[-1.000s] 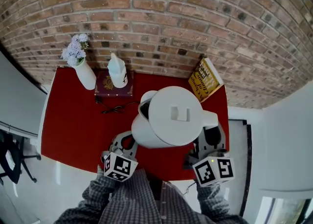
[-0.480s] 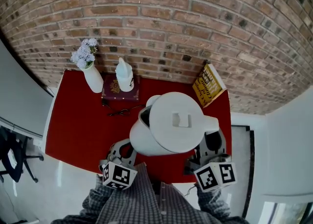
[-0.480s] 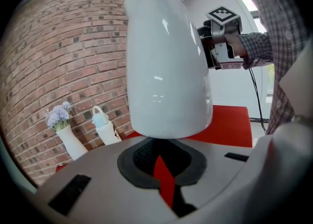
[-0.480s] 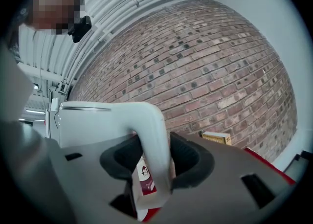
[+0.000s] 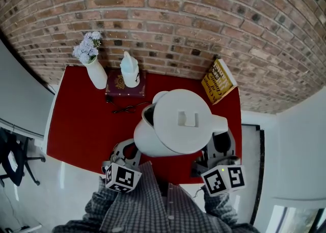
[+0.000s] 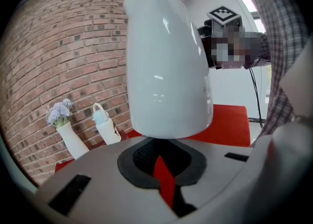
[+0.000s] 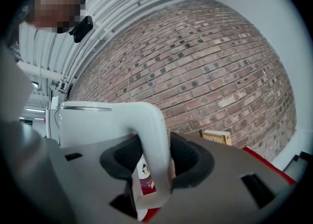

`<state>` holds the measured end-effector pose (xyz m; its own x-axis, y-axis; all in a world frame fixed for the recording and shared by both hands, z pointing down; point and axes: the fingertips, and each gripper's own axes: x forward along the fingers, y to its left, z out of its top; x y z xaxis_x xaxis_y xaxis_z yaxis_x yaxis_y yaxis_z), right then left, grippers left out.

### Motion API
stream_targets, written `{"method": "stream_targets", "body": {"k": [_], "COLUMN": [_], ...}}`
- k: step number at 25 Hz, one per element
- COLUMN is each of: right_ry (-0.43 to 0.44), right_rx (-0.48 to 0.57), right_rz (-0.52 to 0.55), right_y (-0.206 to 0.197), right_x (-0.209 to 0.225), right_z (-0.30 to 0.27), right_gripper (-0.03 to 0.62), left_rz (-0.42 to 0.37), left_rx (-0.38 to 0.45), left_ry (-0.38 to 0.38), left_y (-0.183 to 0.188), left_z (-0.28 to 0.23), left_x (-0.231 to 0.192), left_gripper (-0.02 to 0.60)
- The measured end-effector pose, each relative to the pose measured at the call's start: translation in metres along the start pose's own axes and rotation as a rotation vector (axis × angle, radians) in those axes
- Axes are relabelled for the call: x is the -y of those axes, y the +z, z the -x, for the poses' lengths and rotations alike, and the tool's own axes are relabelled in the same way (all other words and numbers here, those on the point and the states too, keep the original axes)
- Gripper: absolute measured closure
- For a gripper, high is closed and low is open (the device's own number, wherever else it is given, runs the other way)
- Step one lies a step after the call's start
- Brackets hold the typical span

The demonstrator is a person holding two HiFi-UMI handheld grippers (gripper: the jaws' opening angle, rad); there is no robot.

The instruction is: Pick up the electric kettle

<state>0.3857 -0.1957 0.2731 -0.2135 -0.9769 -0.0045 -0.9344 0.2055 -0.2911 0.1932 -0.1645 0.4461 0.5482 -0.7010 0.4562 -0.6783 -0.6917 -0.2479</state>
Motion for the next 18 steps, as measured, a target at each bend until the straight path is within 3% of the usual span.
{"method": "stream_targets", "body": {"k": [18], "right_ry": [-0.014], "right_rx": [0.018], "right_rz": [0.040], "right_y": [0.0058], "right_x": [0.0006], "right_z": [0.0080], "right_gripper": [0.425], "left_rz": [-0.008], "left_rx": [0.001], "left_ry": [-0.027], "left_y": [0.0038], "left_z": [0.0028], "left_x": [0.0072], "left_gripper": [0.581]}}
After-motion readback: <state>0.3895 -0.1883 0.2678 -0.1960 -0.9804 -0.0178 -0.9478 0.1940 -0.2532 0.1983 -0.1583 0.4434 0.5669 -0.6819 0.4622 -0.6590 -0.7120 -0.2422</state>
